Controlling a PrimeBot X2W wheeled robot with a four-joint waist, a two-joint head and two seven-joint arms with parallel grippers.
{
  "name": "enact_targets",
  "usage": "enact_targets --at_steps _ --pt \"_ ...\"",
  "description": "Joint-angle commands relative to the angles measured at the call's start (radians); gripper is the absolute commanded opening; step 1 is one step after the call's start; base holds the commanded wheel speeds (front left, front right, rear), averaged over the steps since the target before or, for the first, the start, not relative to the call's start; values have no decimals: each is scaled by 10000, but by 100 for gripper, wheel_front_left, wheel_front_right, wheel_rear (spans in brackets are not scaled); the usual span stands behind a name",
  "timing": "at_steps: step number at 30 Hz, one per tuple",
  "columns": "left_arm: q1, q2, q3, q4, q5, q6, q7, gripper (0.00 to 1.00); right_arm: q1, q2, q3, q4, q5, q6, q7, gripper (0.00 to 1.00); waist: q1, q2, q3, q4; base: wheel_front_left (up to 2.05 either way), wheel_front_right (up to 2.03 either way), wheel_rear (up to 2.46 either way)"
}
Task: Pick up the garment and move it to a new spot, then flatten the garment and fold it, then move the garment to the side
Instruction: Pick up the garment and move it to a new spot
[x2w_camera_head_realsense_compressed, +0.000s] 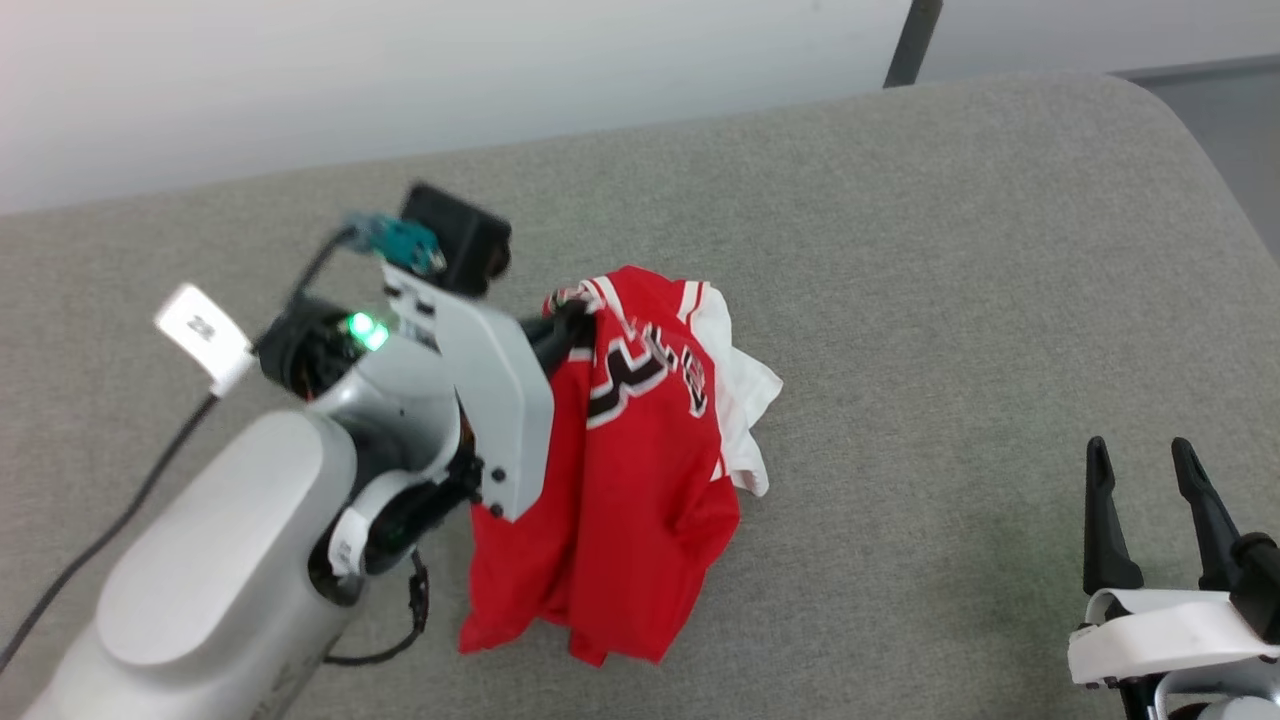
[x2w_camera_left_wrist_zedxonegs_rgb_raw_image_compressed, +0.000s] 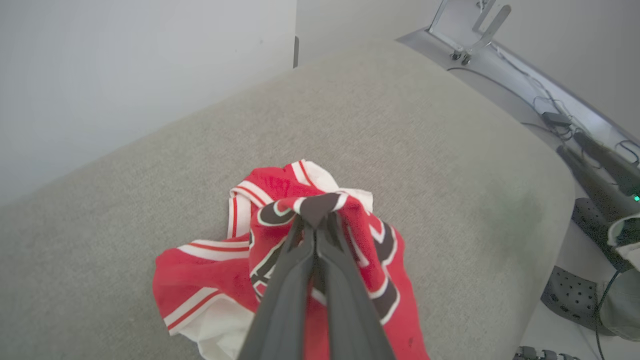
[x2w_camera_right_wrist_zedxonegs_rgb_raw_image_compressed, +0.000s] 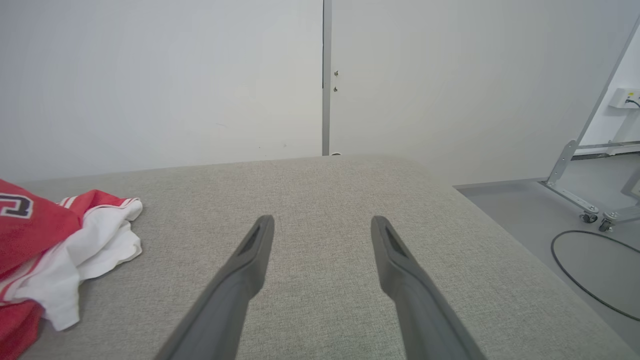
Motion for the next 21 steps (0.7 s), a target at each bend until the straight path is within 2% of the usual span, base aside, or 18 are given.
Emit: enact_targets --at_steps 1,10,12,13,15,21 --pt "158 83 -80 145 26 -101 -11 0 -157 28 60 25 65 1 -50 100 0 -1 135 -118 0 0 0" --pt "443 -93 -532 1669 -347 -628 289 0 -348 25 397 184 108 1 -53 100 0 -1 138 25 0 0 0" --pt "310 -106 -594 1880 -349 -700 384 33 -359 25 430 220 40 1 -53 100 0 -1 34 113 0 0 0" --pt "271 -165 -578 1941 -453 -731 440 45 -351 27 455 240 -6 1 -53 100 0 -1 -31 155 0 0 0" --pt "239 -210 -543 2021 -574 -764 463 100 -303 25 491 286 -61 1 -54 100 0 -1 -187 250 0 0 0" --pt "408 -95 -355 1887 -645 -749 180 100 -49 26 552 401 -266 1 -54 100 0 -1 -840 623 0 0 0"
